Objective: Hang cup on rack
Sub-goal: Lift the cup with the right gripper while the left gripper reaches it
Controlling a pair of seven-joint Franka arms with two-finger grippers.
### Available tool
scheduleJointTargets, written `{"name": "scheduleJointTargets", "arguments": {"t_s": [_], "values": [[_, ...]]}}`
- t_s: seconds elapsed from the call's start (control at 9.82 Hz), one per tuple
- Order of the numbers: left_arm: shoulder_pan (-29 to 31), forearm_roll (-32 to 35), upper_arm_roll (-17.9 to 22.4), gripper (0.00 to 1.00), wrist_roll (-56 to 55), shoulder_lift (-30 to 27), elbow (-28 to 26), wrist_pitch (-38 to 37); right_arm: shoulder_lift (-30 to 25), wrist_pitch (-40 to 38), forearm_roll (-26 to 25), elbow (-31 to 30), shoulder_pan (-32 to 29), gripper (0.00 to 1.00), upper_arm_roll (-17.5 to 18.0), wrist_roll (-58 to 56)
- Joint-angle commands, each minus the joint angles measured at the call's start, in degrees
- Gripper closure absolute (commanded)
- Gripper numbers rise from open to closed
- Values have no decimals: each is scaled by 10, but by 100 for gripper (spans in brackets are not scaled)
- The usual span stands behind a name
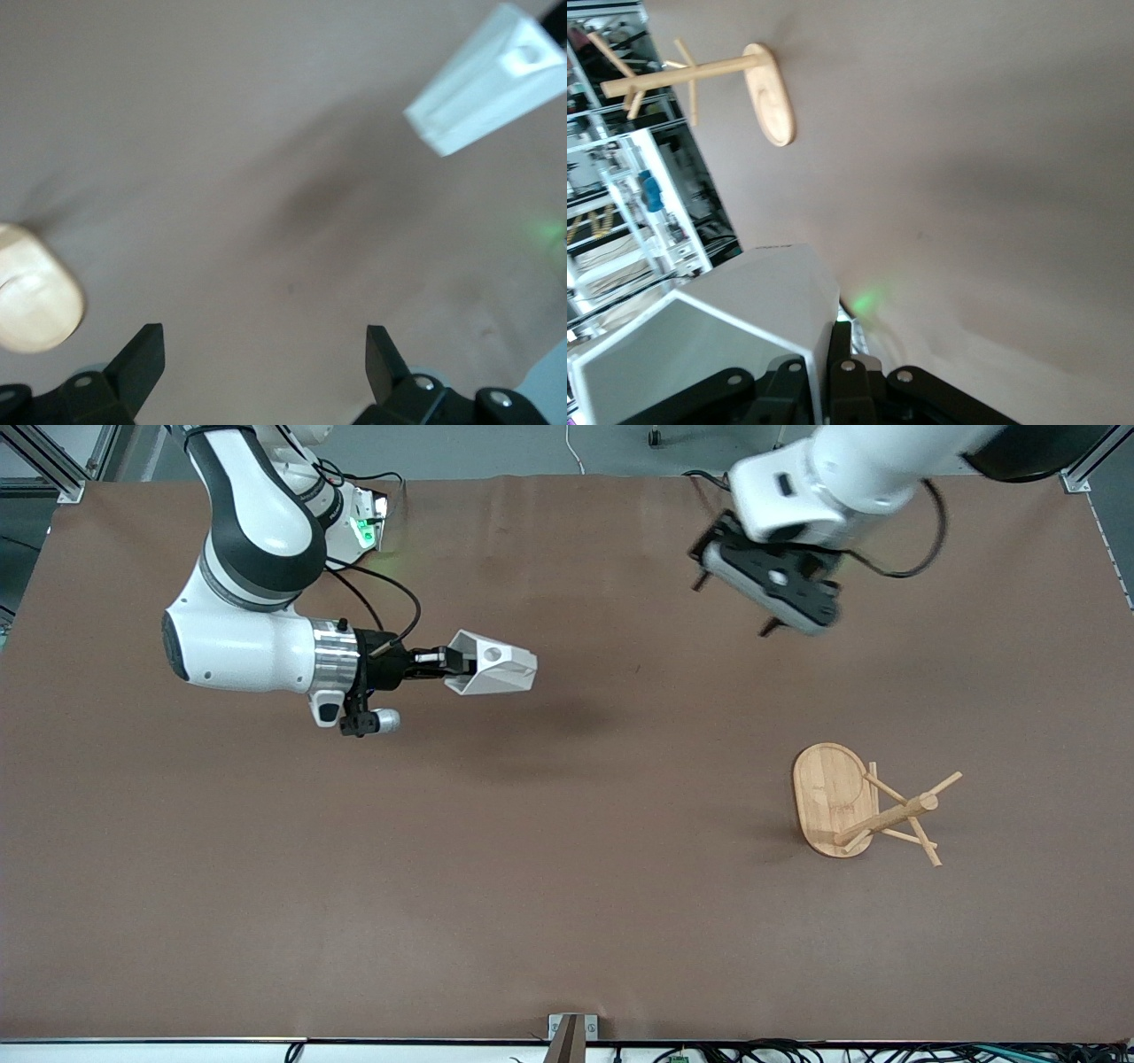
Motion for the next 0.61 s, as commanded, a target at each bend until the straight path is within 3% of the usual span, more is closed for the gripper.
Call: {"name": "scheduleJointTargets", "arguments": {"t_s": [0.0,0.31,0.51], "values": [[-25,-1,-35,0,17,43,-4,45,-5,1,99,-27,12,100,3,-61],[-71,-1,-36,0,101,72,-4,105,-3,-7,179,-42,30,100,6,-102],[-95,3,-36,0,111,80,-5,119,4,-17,237,-51,30,100,26,-124]]}}
